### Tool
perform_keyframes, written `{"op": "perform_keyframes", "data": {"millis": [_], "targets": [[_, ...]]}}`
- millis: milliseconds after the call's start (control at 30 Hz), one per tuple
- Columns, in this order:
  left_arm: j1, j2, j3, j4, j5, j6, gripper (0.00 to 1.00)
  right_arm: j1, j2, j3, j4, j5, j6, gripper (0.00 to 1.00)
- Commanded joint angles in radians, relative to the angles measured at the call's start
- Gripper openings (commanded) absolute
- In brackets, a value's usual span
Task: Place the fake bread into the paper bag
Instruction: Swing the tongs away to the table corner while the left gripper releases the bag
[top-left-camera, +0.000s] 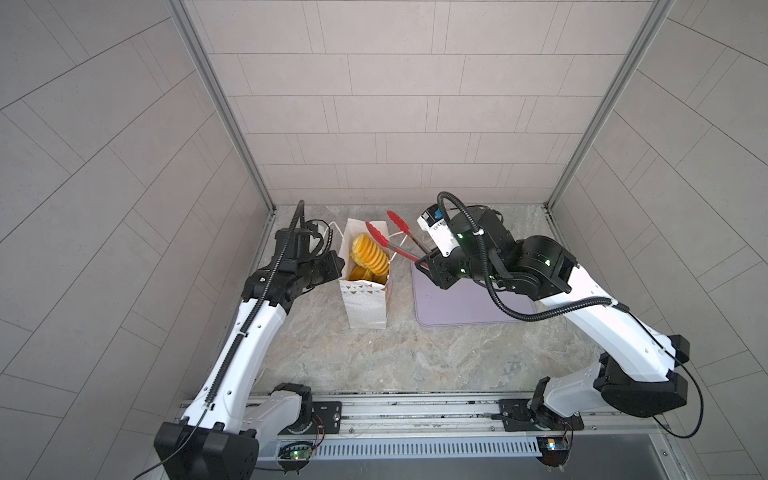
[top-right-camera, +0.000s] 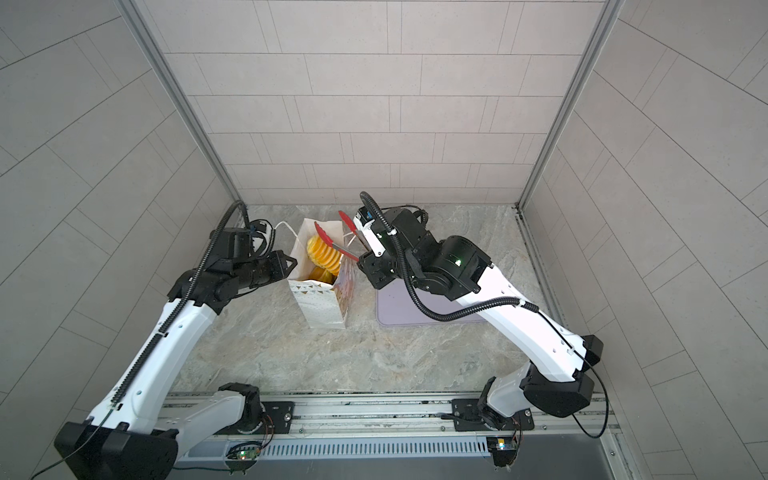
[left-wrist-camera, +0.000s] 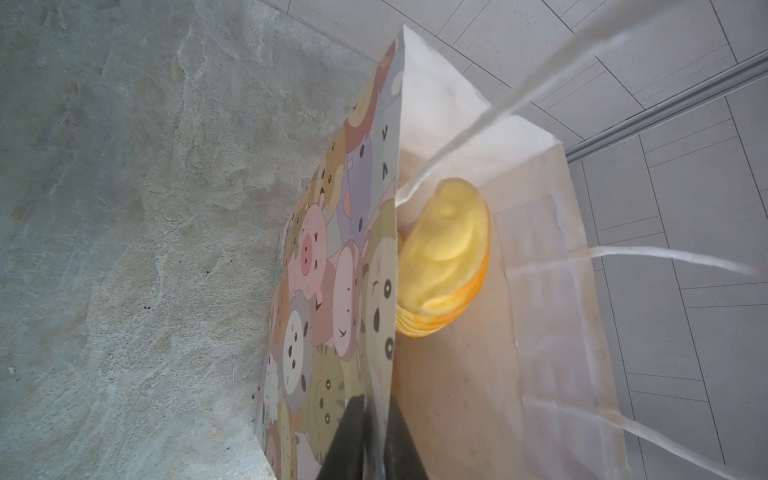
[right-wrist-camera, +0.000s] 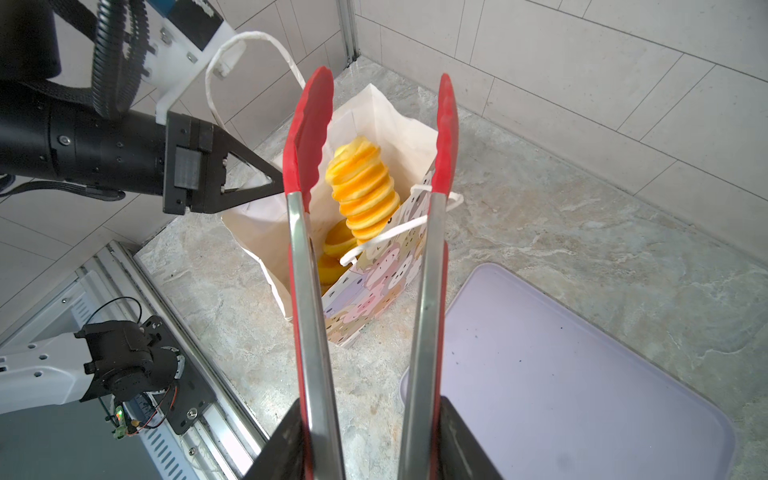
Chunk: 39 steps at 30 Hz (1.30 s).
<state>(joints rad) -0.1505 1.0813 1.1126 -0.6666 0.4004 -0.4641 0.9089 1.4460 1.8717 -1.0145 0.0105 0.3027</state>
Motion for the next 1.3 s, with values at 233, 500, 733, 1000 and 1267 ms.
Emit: {"op": "perform_keyframes", "data": {"millis": [233,500,733,1000,1267], "targets": [[0.005,-0.004,0.086,-0.055,-0.011,0.012,0.34,-0.013,-0.049,0.028,0.040,0.105,-0.030,0.45],[0.005,-0.006,0.172,-0.099,-0.027,0.036,0.69,-0.155,-0.101,0.006,0.045,0.068,-0.014,0.44],[0.004,-0.029,0.264,-0.108,-0.072,0.069,1.00,-0.368,-0.170,-0.043,0.085,-0.011,0.018,0.44],[0.015,-0.044,0.421,-0.112,-0.242,0.130,1.00,-0.608,-0.196,-0.171,0.117,-0.072,0.052,0.44],[0.161,-0.007,0.400,-0.039,-0.290,0.051,1.00,-0.763,-0.156,-0.386,0.204,-0.069,0.045,0.44]]}}
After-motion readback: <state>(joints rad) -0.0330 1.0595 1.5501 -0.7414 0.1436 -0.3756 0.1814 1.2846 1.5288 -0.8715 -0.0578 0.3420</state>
